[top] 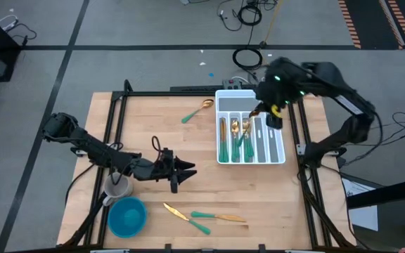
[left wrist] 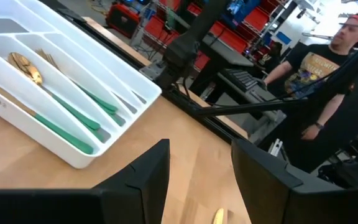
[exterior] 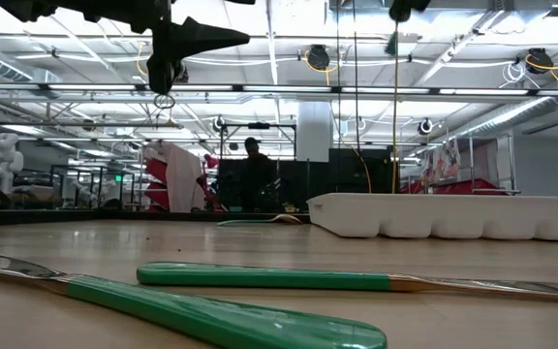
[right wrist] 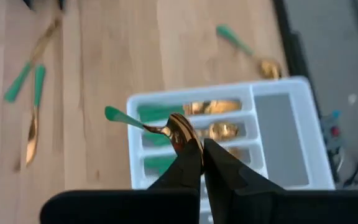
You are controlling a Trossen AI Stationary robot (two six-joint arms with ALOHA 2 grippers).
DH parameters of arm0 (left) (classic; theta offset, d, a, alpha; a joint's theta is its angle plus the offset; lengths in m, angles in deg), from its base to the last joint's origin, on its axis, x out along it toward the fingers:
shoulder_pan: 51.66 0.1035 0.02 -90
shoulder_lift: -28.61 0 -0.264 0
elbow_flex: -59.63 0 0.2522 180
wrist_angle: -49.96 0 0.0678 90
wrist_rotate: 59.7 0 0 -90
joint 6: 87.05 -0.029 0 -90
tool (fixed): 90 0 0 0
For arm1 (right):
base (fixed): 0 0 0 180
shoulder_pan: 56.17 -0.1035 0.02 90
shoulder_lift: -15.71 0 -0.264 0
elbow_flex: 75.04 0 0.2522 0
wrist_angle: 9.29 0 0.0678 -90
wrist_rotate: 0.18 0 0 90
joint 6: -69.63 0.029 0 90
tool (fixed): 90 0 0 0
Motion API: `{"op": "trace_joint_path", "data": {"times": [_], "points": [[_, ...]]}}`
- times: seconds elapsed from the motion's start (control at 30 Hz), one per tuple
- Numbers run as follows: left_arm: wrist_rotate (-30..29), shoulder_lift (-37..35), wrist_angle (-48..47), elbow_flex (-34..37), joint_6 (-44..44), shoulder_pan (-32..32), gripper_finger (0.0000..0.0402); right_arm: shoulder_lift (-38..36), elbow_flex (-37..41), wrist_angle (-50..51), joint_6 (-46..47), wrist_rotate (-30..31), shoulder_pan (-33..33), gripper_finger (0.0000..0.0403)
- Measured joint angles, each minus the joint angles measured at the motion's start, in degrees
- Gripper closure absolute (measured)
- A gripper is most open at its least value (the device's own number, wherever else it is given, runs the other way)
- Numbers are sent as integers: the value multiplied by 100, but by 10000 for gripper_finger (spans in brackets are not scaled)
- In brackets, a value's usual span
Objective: Sort silverware
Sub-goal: Put the bottom green spoon into the white cutlery tray
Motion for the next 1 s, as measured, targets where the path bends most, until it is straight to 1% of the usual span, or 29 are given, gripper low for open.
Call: {"op": "trace_joint_path", "data": {"times": [0.1,0.27,0.43,0.5,0.77,1.0], "points": [[-2,0,-2,0,-1,-56,223,369,0,266,-603,-493,529,402],[-2,0,0,0,2,-135,223,921,0,282,-1615,-1133,1229,403],[-2,0,0,0,4,-198,223,1490,0,280,-2366,-1611,1689,403],[-2,0,1,0,4,-203,223,1726,0,284,-2614,-1894,1822,403],[-7,0,-45,0,2,-199,223,2632,2,279,-3370,-2255,2225,403],[-35,0,-371,0,3,-195,223,3182,4,200,-3619,-2261,2526,403]]}}
